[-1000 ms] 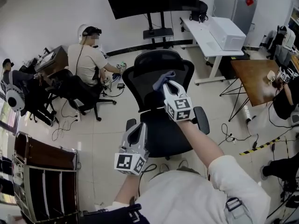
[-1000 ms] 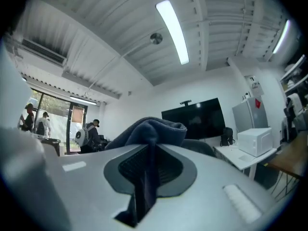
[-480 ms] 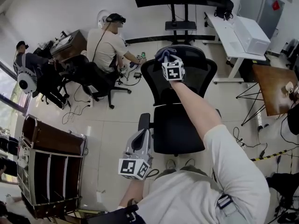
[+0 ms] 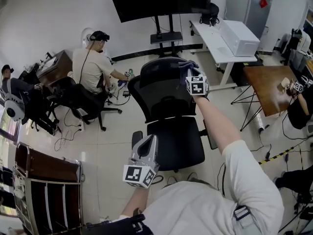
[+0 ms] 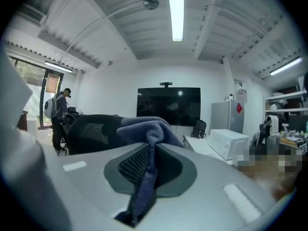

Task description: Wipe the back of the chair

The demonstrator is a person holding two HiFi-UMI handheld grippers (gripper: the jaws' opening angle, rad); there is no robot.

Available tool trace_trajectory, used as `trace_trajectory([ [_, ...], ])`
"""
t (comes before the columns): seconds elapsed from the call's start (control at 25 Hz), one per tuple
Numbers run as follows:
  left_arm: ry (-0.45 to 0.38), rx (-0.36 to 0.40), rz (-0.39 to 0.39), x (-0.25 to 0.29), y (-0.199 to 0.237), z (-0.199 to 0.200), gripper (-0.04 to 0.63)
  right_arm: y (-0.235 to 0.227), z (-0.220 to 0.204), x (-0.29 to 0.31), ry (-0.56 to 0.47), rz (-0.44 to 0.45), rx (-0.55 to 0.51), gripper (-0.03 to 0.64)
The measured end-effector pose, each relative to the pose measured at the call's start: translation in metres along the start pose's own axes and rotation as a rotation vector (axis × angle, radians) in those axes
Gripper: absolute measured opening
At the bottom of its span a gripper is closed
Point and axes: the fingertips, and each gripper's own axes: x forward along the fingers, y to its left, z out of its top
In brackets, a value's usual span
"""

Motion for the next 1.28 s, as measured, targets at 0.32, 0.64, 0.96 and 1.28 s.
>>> trace_trajectory([
  [0.32,0.014,-0.002,0.019,0.006,-0.003,-0.005,0.098,0.128,-0.022,0.016,-0.031,0.205,-0.022,0.035],
  [0.64,0.063,0.005,0.145,0.008,0.019,-0.033,0.098,0.201,-0.084,0.087,0.078,0.307,-0.013,0.035],
  [0.96,0.080,-0.028,0.088,0.024,0.038,-0.028,0.098,0.081,-0.095,0.087,0.106,0.105,0.019,0.035],
  [1.28,0.083,-0.038,-0.063,0.058,-0.008,-0.012,0.098,-0.035,-0.102,0.044,0.133,-0.032,-0.004,0.035],
])
